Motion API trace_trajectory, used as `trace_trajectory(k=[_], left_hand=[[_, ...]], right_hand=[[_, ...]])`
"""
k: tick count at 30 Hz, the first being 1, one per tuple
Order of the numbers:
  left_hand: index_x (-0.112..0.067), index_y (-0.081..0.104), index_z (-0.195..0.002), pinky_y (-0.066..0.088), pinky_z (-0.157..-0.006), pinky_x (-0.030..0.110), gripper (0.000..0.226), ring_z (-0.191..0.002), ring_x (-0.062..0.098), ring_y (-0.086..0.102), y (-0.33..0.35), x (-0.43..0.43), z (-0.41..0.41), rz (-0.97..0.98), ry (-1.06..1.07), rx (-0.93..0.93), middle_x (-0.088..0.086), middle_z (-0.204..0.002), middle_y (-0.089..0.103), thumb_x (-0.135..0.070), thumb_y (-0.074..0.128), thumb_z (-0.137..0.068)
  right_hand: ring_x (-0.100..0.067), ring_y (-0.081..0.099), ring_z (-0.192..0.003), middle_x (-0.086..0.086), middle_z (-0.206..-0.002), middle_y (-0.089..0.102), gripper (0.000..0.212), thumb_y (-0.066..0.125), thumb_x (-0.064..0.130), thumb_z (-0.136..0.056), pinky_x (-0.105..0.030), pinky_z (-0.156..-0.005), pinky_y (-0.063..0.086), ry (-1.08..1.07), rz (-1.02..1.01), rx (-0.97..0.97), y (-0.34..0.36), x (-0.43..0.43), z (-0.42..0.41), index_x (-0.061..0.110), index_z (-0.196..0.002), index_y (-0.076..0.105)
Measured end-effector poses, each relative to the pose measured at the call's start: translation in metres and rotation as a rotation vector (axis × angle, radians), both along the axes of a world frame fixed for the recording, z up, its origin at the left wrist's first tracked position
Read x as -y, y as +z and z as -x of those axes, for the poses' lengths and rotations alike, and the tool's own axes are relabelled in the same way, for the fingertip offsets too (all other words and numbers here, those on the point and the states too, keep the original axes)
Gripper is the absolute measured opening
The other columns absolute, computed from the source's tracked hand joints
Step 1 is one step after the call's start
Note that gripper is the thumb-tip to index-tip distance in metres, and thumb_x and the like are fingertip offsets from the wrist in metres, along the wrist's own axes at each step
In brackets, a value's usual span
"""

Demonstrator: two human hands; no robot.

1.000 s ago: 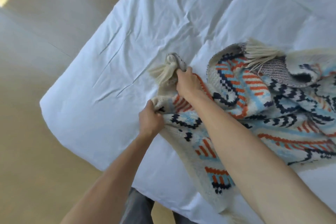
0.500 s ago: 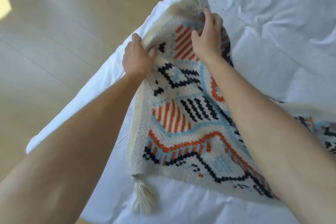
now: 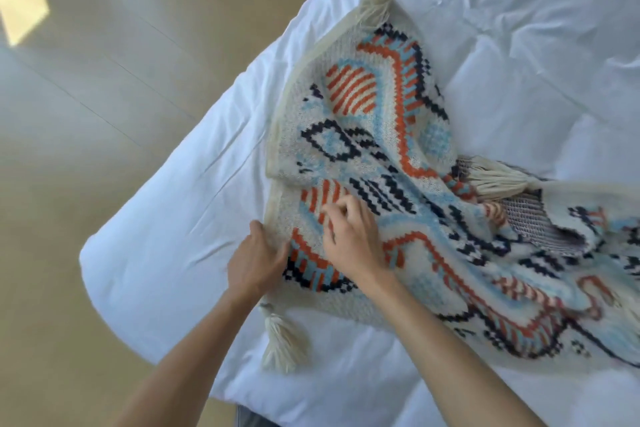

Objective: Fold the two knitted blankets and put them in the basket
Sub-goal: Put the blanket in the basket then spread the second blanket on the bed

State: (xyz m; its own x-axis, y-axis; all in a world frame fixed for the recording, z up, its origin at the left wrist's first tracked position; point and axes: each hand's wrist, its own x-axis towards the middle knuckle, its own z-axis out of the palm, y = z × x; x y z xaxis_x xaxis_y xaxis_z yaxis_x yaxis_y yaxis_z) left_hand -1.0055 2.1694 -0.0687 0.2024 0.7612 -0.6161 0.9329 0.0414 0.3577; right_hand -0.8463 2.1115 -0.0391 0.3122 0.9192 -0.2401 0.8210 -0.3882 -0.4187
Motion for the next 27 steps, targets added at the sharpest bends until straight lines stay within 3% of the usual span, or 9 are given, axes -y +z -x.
trace_trajectory(k=[3,6,11,16,19,21,24,27], left_hand=[[-0.018,0.028,-0.091,0.039,-0.051,0.033,0.032,-0.061,0.025,0.052,0.004,0.023,0.008,0.012,0.020,-0.013,0.000,-0.069,0.049,-0.033,0.054,-0.081],[-0.018,0.028,-0.092,0.037,-0.052,0.033,0.035,-0.066,0.027,0.053,0.008,0.037,0.011,0.063,0.055,0.024,0.004,-0.076,0.051,-0.023,0.057,-0.073],[-0.016,0.027,-0.095,0.037,-0.060,0.038,0.033,-0.077,0.033,0.049,0.014,0.037,0.028,0.103,0.004,-0.064,0.009,-0.090,0.048,-0.014,0.053,-0.076],[-0.008,0.034,-0.120,0.042,-0.074,0.046,0.036,-0.100,0.045,0.056,0.021,-0.017,0.081,-0.104,-0.168,-0.236,0.022,-0.112,0.049,-0.011,0.045,-0.086],[-0.006,0.034,-0.119,0.040,-0.063,0.044,0.037,-0.088,0.045,0.057,0.027,-0.047,0.125,-0.224,-0.205,-0.365,0.022,-0.106,0.044,-0.003,0.046,-0.083],[-0.004,0.034,-0.120,0.039,-0.061,0.044,0.043,-0.091,0.044,0.054,0.030,-0.051,0.135,-0.234,-0.218,-0.407,0.023,-0.106,0.042,0.002,0.049,-0.080],[-0.003,0.035,-0.123,0.039,-0.073,0.048,0.052,-0.102,0.042,0.044,0.031,-0.038,0.119,-0.285,-0.278,-0.432,0.025,-0.110,0.041,0.005,0.053,-0.075],[-0.003,0.039,-0.122,0.036,-0.080,0.047,0.055,-0.100,0.038,0.040,0.031,-0.014,0.088,-0.370,-0.380,-0.393,0.024,-0.110,0.040,0.001,0.060,-0.072]], right_hand=[[-0.026,0.038,-0.111,-0.007,-0.120,0.038,0.054,0.063,0.027,-0.078,-0.038,-0.093,0.038,0.125,0.341,0.002,-0.005,0.049,0.027,0.020,-0.127,0.040],[-0.035,0.032,-0.119,-0.013,-0.135,0.028,0.074,0.070,0.022,-0.074,-0.045,-0.089,0.039,0.173,0.504,0.105,-0.011,0.078,0.050,0.019,-0.134,0.026],[-0.033,0.043,-0.111,-0.017,-0.124,0.045,0.036,0.049,0.002,-0.088,-0.043,-0.087,0.040,0.109,0.429,0.208,-0.013,0.079,0.078,0.010,-0.123,0.041],[-0.037,0.056,-0.104,-0.018,-0.117,0.054,0.039,0.023,0.004,-0.089,-0.044,-0.081,0.046,0.011,0.247,-0.043,-0.002,0.061,0.142,0.005,-0.118,0.049],[-0.038,0.050,-0.107,-0.022,-0.123,0.047,0.032,0.037,-0.004,-0.089,-0.044,-0.079,0.041,0.053,0.201,-0.283,0.007,0.047,0.192,0.001,-0.120,0.044],[-0.038,0.045,-0.108,-0.021,-0.126,0.043,0.036,0.044,-0.006,-0.087,-0.043,-0.079,0.039,0.050,0.207,-0.350,0.011,0.043,0.205,0.003,-0.122,0.043],[-0.034,0.042,-0.108,-0.016,-0.125,0.044,0.036,0.046,-0.001,-0.087,-0.042,-0.085,0.037,-0.022,0.156,-0.320,0.014,0.057,0.188,0.005,-0.123,0.046],[-0.029,0.041,-0.112,-0.012,-0.124,0.047,0.035,0.043,0.003,-0.089,-0.040,-0.094,0.035,-0.121,0.114,-0.192,0.011,0.095,0.140,0.007,-0.123,0.050]])
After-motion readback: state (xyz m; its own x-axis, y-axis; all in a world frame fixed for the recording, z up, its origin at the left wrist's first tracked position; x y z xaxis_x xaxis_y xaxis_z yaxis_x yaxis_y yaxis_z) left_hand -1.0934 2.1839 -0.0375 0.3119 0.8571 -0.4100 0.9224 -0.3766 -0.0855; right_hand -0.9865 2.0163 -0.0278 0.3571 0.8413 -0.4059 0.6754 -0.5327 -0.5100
